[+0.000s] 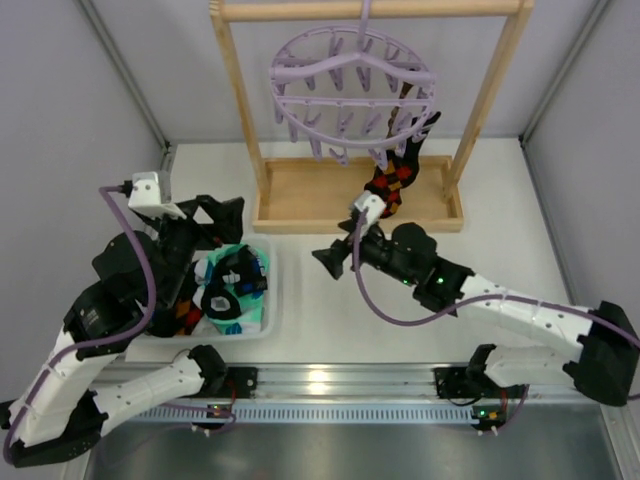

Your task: Remove the socks clipped to the hanger

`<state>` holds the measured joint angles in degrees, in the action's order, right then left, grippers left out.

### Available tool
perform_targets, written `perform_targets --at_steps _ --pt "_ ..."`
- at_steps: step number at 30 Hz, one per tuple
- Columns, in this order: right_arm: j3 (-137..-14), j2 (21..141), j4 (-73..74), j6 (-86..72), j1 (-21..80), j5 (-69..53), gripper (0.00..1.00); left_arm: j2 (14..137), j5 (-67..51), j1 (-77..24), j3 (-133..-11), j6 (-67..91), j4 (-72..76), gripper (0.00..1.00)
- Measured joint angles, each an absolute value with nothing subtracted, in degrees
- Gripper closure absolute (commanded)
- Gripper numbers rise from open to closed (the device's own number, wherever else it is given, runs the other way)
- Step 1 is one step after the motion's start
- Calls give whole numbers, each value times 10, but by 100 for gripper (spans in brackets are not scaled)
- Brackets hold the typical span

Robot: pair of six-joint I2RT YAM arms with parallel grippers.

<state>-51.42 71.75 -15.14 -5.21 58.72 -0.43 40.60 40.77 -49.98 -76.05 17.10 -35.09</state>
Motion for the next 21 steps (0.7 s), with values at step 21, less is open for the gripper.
perform_targets --at_steps 21 --pt "-409 711 -239 -91 77 -309 7 374 281 -500 -685 175 -357 2"
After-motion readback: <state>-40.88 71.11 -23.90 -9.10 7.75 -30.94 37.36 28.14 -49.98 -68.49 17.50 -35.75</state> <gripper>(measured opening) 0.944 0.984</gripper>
